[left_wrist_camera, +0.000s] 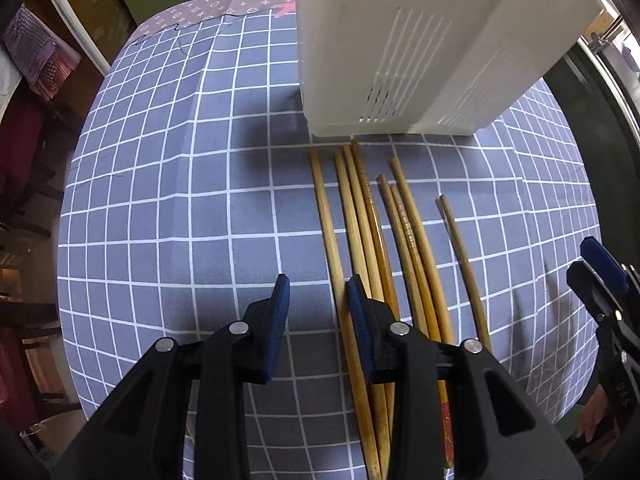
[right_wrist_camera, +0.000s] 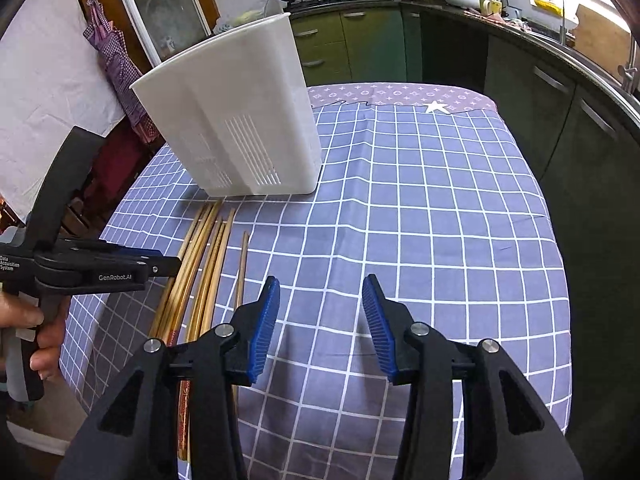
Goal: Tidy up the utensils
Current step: 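Grasp a wooden chopstick with the left tool while the right tool grasps another chopstick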
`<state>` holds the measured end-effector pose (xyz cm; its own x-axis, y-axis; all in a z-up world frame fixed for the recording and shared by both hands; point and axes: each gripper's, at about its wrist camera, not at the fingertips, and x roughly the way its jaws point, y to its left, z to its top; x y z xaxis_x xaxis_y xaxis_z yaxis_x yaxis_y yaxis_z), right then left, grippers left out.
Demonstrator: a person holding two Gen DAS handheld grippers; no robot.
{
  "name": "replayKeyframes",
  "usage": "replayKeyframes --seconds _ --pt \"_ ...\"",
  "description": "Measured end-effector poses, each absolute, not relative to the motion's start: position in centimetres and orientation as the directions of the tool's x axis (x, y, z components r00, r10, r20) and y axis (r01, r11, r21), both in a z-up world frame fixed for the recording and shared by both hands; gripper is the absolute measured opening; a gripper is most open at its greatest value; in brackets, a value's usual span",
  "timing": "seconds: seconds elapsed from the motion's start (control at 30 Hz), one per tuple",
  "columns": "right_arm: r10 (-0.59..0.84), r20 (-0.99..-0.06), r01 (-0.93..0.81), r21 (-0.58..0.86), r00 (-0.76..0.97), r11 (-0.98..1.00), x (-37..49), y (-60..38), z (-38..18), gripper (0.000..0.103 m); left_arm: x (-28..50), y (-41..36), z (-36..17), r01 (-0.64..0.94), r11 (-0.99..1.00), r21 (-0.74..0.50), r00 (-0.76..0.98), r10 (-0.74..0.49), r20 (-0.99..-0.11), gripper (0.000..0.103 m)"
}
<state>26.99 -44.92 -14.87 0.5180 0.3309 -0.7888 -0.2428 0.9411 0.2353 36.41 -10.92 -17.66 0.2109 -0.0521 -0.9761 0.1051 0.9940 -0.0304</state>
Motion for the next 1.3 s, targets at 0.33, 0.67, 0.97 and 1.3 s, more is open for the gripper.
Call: replayKeyframes --seconds 0.33,0.67,0.97,1.3 --pt "0.344 -0.817 -0.277 0.236 0.463 0.932 27.5 -43.5 -15.3 0.043 35.7 -11.2 -17.2 0.139 0.990 -0.027 0.239 -0.060 -0.969 0.006" --pt "0.349 -0.887 -0.389 0.219 0.303 0.895 29.6 -37.1 -16.8 0.034 33.3 -10.4 -13.7 0.163 0.986 -0.045 0.326 -0.097 -0.940 0.006" --pt "0.279 -0.921 -0.403 0.153 0.273 0.902 30.8 -34.2 -17.9 0.026 32.3 -8.3 -12.3 0.178 0.982 -0.065 0.348 -0.124 -0.929 0.006" --pt "0.284 -0.907 -0.395 0.148 0.312 0.907 31.1 -34.1 -17.3 0.007 31.9 -8.0 -12.2 0.182 0.981 -0.071 0.349 -0.132 -0.928 0.006"
